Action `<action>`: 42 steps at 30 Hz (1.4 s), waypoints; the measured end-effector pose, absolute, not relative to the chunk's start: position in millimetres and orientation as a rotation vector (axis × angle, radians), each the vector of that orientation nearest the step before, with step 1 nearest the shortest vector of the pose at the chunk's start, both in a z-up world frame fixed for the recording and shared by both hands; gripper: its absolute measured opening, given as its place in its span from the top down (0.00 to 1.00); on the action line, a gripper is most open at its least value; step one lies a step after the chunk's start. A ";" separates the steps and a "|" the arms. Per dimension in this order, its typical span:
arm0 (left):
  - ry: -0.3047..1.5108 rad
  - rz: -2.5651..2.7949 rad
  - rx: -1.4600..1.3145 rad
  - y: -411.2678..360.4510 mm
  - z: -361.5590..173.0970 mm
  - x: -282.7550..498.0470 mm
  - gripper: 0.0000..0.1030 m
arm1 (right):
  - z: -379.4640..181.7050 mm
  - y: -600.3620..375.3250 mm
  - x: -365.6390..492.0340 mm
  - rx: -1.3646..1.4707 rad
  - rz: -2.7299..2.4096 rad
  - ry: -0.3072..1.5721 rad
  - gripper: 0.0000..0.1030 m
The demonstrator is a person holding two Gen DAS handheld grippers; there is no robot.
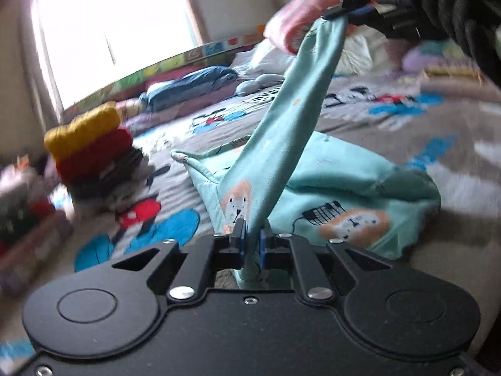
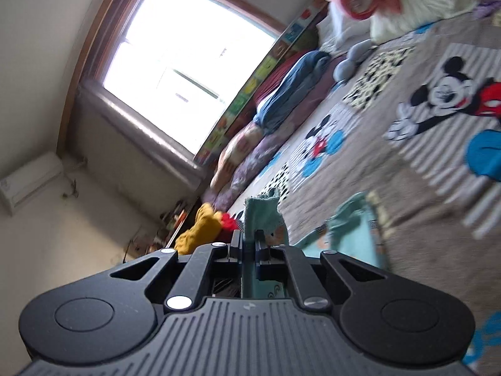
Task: Fold clothes
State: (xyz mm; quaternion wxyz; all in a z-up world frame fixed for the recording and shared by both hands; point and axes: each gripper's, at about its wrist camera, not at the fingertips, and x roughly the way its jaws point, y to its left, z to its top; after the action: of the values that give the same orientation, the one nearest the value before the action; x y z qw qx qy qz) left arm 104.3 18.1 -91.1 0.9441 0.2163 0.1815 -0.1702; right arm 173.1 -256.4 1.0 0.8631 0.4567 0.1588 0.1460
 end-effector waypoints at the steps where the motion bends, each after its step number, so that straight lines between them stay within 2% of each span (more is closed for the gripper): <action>1: 0.363 -0.353 0.463 14.9 -93.0 103.6 0.94 | -4.3 -262.7 168.6 0.965 0.298 0.331 0.91; 11: 0.353 -0.402 0.564 -10.8 -103.8 104.4 0.95 | -56.5 -312.1 136.6 1.060 0.229 0.318 0.91; 20: 0.433 -0.460 0.529 -23.7 -114.1 110.4 0.95 | -73.0 -331.2 121.0 1.067 0.243 0.297 0.91; 21: 0.448 -0.487 0.493 -21.6 -112.5 111.9 0.87 | -75.4 -331.8 119.9 1.060 0.244 0.301 0.91; 22: 0.460 -0.524 0.451 -16.5 -108.2 112.3 0.73 | -80.6 -333.1 119.9 1.056 0.239 0.311 0.91; 23: 0.470 -0.562 0.408 -10.8 -103.4 112.3 0.71 | -85.9 -334.3 119.9 1.051 0.233 0.321 0.91; 29: 0.422 -0.565 0.051 68.1 -64.8 119.1 0.74 | -115.6 -349.3 118.4 1.095 0.206 0.336 0.91; 32: 0.406 -0.501 -0.093 103.4 -55.0 127.6 0.81 | -118.6 -350.4 123.2 1.082 0.219 0.340 0.91; 37: 0.462 -0.500 -0.038 89.9 -65.4 133.9 0.90 | -116.2 -352.6 134.9 1.072 0.245 0.347 0.91; 42: 0.562 -0.537 0.080 51.4 -87.8 137.2 0.90 | -101.8 -353.2 154.2 1.015 0.296 0.365 0.91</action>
State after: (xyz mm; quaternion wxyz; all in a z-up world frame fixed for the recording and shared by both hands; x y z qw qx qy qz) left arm 137.2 51.4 -87.8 0.9247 0.0389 0.2738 -0.2617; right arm 154.2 -353.2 -101.8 0.8476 0.4815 0.1732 0.1404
